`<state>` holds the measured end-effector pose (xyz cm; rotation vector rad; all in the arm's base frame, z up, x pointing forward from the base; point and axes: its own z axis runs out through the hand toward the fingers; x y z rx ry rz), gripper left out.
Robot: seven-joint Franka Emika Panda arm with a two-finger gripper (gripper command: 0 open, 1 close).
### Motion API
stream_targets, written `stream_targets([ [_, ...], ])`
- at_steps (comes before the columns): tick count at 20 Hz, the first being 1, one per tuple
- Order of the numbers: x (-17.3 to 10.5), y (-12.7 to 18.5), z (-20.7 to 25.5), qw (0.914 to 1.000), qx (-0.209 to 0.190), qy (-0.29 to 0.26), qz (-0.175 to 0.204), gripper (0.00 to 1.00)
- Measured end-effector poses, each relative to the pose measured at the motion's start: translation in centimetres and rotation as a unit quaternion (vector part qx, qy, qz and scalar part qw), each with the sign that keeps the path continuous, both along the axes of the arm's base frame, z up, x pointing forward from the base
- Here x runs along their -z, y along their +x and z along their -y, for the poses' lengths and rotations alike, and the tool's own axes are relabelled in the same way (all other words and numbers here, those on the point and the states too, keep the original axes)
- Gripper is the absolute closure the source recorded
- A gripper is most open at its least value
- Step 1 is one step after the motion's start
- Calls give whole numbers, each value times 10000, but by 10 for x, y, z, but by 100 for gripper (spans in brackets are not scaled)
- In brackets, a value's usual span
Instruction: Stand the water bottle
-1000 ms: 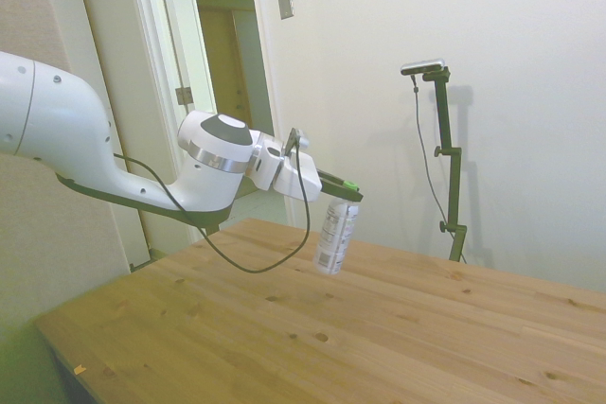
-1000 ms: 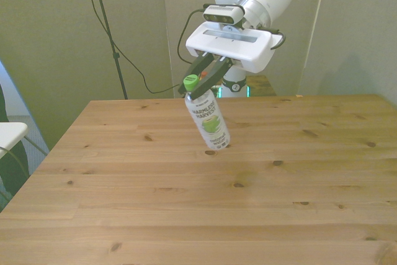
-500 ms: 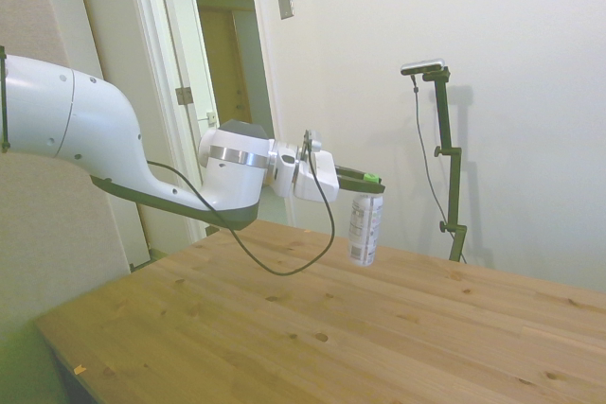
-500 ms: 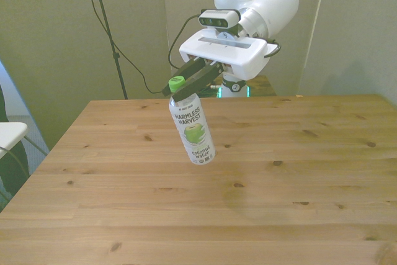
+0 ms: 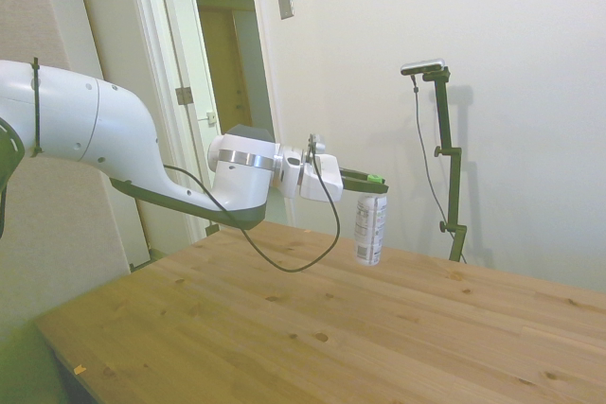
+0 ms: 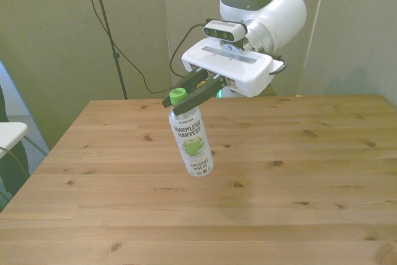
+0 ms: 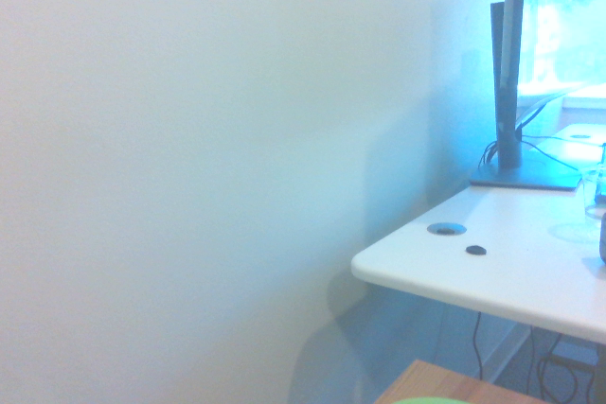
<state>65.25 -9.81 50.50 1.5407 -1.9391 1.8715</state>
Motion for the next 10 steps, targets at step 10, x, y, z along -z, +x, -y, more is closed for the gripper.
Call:
stream_targets([
  [10, 24, 30, 25, 9997, 138, -190, -73, 100],
])
